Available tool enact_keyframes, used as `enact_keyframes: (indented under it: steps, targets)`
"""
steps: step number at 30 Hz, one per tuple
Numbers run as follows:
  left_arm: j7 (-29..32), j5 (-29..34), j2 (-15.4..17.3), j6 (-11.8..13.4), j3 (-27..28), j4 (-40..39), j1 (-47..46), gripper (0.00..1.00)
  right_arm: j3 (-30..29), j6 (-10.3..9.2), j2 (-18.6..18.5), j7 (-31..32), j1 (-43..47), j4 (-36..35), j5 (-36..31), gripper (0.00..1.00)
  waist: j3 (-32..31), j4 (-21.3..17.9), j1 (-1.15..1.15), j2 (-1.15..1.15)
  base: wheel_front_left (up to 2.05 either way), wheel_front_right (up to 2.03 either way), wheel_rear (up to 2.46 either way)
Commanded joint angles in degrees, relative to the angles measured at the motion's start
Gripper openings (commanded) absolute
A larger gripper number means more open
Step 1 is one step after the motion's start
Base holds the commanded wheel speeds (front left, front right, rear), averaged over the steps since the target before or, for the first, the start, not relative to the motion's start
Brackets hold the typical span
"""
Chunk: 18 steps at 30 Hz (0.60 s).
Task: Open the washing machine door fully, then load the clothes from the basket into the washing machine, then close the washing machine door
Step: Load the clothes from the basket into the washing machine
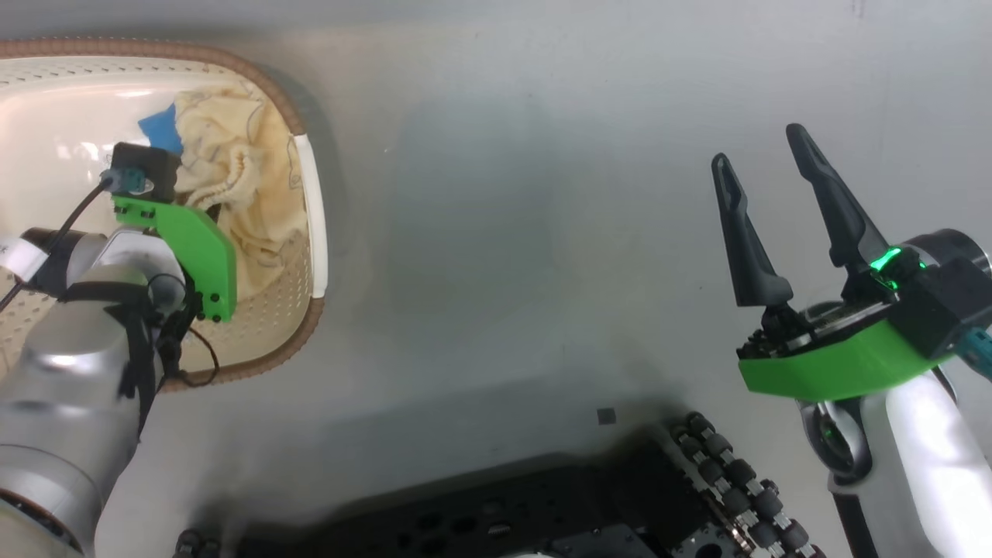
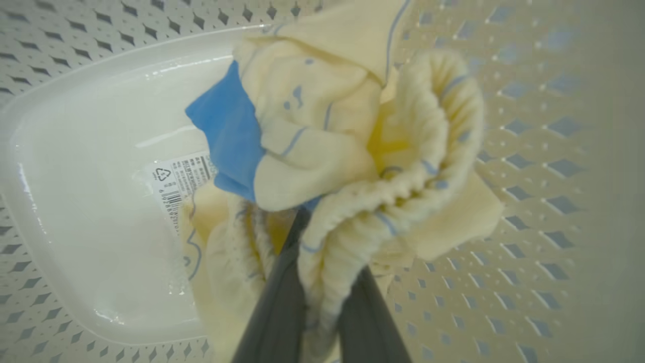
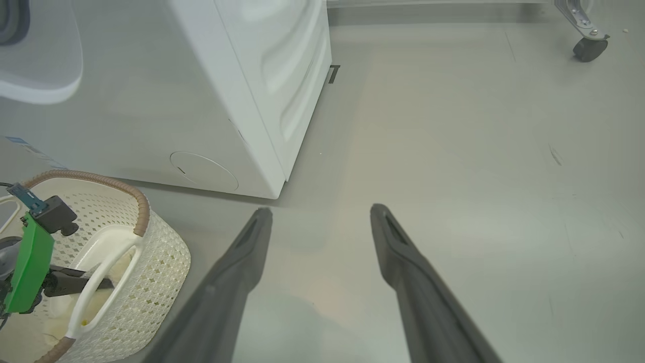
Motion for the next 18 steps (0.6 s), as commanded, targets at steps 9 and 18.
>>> enact_keyframes:
  steps: [9,18]
  targets:
    - [-8.0,-2.1,1.4,0.0,1.4,0.1,2.1,0.0,1.5,-0.15,0.1,-0.4,-1.6,0.6,0.8,1.0,-5.3,0.6,0.0,0.0,0.0,0.0,0.0]
    - [-14.1,-3.1,0.3,0.0,2.9,-1.0,6.1,0.0,0.8,-0.15,-0.6,-0.4,-1.1,2.4,1.2,1.0,-13.9,2.3,0.0,0.0,0.0,0.0,0.0]
